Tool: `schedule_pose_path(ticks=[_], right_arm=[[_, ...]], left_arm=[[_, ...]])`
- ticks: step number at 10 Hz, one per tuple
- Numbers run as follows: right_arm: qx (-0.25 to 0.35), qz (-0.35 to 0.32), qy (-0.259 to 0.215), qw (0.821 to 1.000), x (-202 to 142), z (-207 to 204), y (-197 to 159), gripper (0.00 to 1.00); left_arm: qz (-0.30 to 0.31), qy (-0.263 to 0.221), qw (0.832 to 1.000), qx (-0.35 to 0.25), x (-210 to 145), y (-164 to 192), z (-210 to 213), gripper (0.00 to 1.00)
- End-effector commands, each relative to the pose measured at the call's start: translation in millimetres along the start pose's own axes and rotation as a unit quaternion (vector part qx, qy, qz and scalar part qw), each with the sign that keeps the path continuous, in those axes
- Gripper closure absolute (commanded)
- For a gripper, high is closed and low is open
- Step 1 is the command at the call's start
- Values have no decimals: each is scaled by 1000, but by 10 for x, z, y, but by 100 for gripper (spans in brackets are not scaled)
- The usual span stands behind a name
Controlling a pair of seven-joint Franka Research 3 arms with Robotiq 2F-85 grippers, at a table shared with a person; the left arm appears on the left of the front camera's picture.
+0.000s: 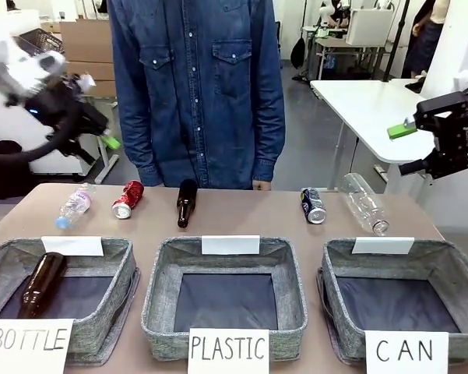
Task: Sort the can waste into the basket.
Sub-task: Pick up the can waste from the table and place it in the right Fabric basket.
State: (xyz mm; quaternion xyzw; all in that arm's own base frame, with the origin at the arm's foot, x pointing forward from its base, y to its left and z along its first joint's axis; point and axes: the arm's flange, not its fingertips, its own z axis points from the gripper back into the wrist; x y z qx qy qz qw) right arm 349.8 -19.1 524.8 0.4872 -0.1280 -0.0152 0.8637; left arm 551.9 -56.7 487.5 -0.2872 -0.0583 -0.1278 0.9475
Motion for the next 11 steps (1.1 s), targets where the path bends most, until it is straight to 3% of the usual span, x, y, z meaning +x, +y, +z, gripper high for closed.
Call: schedule_pose_path(ticks=[1,4,8,11], right_arm=[[13,12,-4,1000,28,-12,5,0],[13,12,-4,1000,28,-12,5,0],[13,12,-4,1000,28,-12,5,0],[13,12,-4,1000,28,-12,5,0]], left_arm=[[67,4,994,84,343,110,-350,0],[54,-20,980,189,572,220,-899,0],[54,42,981,183,691,555,-1265,0],[61,51,980,181,702,824,-1552,0]])
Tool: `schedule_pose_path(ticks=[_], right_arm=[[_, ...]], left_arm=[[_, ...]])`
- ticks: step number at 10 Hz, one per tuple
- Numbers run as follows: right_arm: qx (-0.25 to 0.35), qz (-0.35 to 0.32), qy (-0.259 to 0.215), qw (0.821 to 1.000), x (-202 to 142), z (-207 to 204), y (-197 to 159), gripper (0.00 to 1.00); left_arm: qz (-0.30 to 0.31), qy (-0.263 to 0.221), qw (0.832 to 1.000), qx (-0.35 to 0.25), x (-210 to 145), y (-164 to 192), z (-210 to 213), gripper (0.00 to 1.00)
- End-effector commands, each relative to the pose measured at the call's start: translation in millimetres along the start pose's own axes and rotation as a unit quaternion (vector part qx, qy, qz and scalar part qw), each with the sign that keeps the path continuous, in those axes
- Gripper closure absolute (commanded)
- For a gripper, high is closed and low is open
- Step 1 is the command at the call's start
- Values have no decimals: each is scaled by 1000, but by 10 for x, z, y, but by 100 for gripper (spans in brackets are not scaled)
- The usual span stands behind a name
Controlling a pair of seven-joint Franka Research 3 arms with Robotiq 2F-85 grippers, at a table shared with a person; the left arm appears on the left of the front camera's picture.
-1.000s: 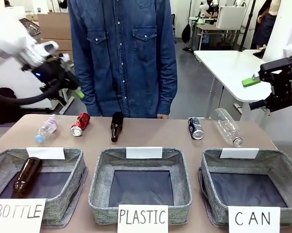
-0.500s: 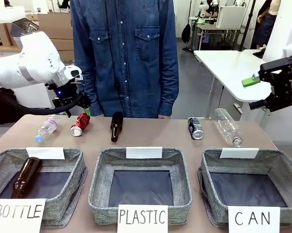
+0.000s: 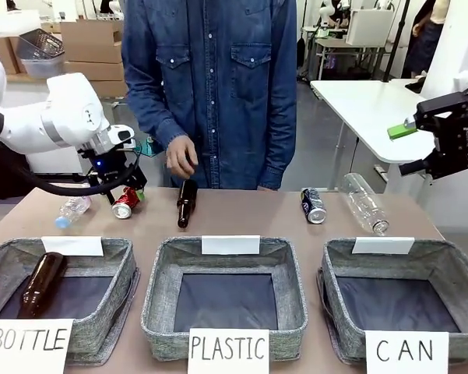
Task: Sort the can waste into the basket.
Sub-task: Pick up the can waste from the table and place it in the right Fabric basket.
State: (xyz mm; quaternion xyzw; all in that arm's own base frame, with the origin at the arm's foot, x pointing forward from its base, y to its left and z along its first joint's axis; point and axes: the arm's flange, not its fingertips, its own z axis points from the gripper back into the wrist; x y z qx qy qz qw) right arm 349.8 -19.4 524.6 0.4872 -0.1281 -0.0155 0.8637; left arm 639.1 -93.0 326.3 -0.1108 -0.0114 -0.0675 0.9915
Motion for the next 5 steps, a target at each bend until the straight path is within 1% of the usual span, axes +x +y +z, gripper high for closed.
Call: schedule_pose_path(ticks=[1,2,3,4,5], right_arm=[[13,13,-4,1000,28,-14,8,0],[13,13,-4,1000,28,-14,8,0],[13,13,-4,1000,28,-14,8,0],[13,13,-4,1000,28,-14,8,0],[13,13,-4,1000,28,-14,8,0]], left_arm=[[-1,-13,1000,13,95,36,5,0],[-1,-24,1000,13,98,36,10,0],[-26,-10,999,-32,76,74,71,0],[-32,-6,996,-81,2,225,282,0],[-45,-18,989,-142,-148,437,614,0]])
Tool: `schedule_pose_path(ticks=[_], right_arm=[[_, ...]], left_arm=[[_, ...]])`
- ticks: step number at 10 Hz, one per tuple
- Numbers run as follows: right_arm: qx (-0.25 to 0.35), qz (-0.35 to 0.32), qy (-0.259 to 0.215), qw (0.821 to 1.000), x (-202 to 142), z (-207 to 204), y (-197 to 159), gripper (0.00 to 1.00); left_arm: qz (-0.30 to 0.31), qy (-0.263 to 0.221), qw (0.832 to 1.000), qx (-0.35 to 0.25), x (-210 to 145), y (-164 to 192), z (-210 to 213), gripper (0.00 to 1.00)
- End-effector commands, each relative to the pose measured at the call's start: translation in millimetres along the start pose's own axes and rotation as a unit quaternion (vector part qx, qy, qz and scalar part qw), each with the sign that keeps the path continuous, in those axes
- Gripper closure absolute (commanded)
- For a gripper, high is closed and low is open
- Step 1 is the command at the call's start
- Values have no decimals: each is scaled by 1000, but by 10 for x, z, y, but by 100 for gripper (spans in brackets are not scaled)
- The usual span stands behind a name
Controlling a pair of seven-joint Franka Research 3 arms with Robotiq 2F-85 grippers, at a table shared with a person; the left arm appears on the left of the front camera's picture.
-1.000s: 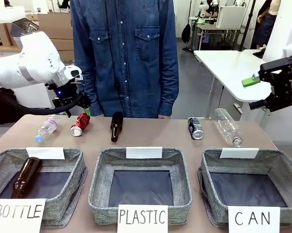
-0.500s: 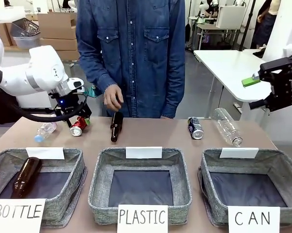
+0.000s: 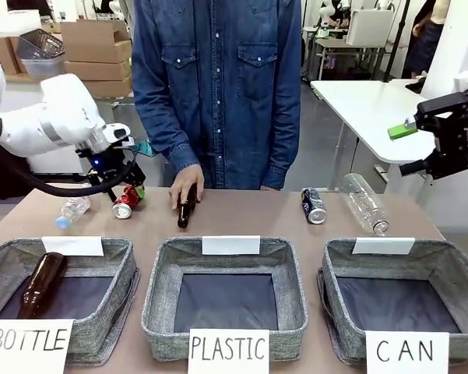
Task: Sort the can waste into the basket.
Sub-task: Pick up the can waste from the table and place it in the right Fabric basket.
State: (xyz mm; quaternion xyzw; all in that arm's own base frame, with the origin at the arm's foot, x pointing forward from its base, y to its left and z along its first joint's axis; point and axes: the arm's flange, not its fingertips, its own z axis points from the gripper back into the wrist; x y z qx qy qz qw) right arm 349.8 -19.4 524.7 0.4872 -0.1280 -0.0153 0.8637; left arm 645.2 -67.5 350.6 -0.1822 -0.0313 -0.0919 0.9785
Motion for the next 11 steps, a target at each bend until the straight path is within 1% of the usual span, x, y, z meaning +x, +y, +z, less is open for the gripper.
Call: schedule_pose_path(ticks=[1,2,3,4,5,6,7,8,9,10,11], right_arm=[[13,13,-4,1000,28,-14,7,0],[13,13,-4,1000,28,-14,7,0],[13,13,-4,1000,28,-14,7,0],[13,13,-4,1000,28,-14,7,0],[13,13,-4,1000,28,-14,7,0],[13,13,-4,1000,28,-14,7,0],[13,13,-4,1000,28,-14,7,0],[13,13,-4,1000,28,-14,7,0],[13,13,-4,1000,28,-14,7,0],[13,13,-4,1000,28,-14,7,0],[13,13,-4,1000,28,-14,7,0]], left_arm=[[-30,-14,990,-134,-398,354,761,0],[-15,-38,983,-181,-665,642,1143,0],[-7,-38,971,-236,-909,903,1388,0],[-12,-57,945,-321,-1159,1162,1591,0],[-14,-73,914,-400,-1390,1395,1720,0],[-12,-76,876,-477,-1579,1597,1772,0],[-6,-92,835,-543,-1733,1775,1767,0],[6,-108,812,-573,-1837,1902,1754,0],[10,-118,801,-586,-1910,1995,1748,0],[7,-116,792,-599,-1952,2044,1747,0],[2,-112,797,-593,-1942,2013,1738,0]])
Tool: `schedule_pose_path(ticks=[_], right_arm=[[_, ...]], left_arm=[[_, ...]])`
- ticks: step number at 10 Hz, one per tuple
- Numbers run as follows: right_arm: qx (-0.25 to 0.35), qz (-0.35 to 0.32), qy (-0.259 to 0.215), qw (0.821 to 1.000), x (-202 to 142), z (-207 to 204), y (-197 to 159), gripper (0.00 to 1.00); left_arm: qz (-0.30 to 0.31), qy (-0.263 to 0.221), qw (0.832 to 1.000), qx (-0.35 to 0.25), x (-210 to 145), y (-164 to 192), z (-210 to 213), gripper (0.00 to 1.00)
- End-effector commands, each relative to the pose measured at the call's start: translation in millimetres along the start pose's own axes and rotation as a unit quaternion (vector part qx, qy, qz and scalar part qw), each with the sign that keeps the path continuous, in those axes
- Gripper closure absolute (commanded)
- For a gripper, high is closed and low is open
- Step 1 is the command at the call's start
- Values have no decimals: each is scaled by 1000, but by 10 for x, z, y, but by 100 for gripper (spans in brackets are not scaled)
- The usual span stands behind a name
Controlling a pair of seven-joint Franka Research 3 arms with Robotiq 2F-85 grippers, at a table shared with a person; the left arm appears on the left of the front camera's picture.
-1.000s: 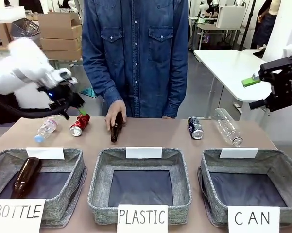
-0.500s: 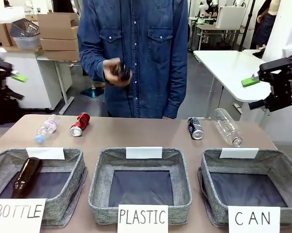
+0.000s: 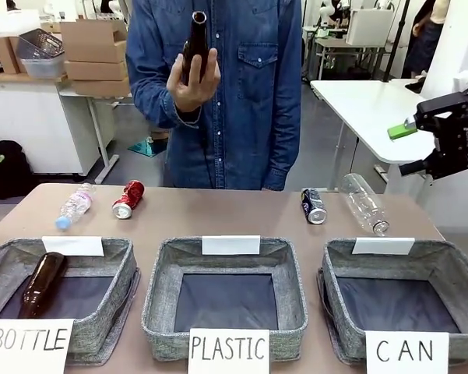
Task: Sort the can waste into the basket.
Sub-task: Pick up the can waste from the table and place it in the right Fabric basket.
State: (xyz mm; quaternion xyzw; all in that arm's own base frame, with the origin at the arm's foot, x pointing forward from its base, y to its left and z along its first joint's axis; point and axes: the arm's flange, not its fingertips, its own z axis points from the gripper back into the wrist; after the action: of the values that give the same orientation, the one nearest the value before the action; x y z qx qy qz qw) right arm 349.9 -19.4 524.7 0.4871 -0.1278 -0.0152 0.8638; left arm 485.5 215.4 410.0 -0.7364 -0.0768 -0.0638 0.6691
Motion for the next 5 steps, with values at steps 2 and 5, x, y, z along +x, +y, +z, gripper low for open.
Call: schedule_pose_path(ticks=[2,5], right_arm=[[13,12,-4,1000,27,-13,8,0],[13,12,-4,1000,27,-13,8,0]], left_arm=[[-5,21,1000,11,118,-123,-147,0],[-3,30,999,15,148,-120,-156,0]])
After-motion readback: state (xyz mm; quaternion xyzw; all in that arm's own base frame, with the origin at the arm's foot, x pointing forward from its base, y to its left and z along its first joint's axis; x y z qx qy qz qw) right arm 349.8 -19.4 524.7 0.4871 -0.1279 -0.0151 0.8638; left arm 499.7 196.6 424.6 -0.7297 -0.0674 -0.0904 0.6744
